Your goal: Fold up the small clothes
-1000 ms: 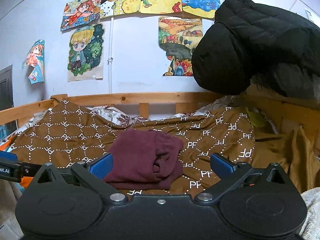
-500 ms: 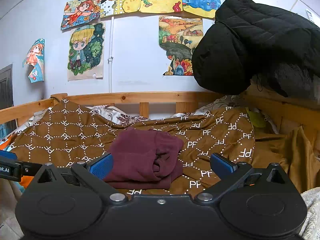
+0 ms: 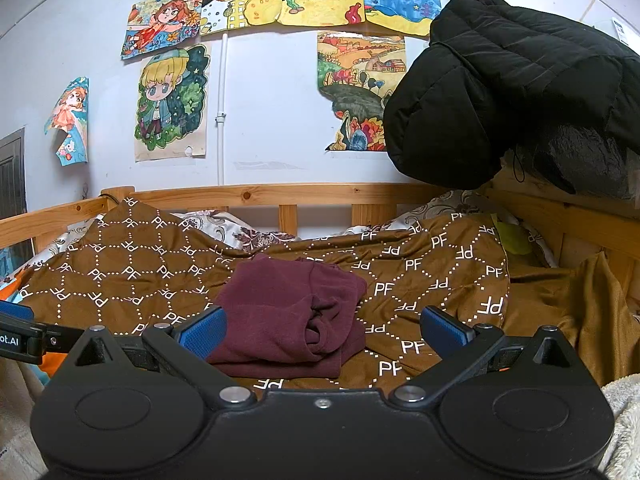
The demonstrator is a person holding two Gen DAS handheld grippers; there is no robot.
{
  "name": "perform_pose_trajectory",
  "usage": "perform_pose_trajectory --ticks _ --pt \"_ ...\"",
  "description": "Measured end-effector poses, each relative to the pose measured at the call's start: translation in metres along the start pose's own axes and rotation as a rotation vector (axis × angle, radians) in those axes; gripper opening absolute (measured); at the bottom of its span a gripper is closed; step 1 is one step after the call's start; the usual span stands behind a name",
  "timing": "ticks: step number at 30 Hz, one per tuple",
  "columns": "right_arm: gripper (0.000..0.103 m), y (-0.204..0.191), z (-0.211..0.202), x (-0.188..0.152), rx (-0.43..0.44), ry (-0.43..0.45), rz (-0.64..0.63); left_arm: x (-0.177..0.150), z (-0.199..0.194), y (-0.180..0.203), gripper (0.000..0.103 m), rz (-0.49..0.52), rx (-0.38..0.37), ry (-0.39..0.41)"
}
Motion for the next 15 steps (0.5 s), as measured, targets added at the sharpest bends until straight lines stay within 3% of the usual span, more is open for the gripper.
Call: perform_pose_trajectory --ticks 15 --pt "0.102 0.0003 0.0002 0.0003 0.001 0.0 0.0 -0.0004 0.0001 -0.0004 0.102 0.001 0.002 -0.002"
Point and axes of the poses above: each gripper's, at about its wrist camera, not at the fingertips, and z roughly the way its jaws point, y to its right, x to its top, the point moved 4 cm from there along z, roughly the way its jaws point, and after that the axes turned 7 degrees about x, right-handed, at the moved point
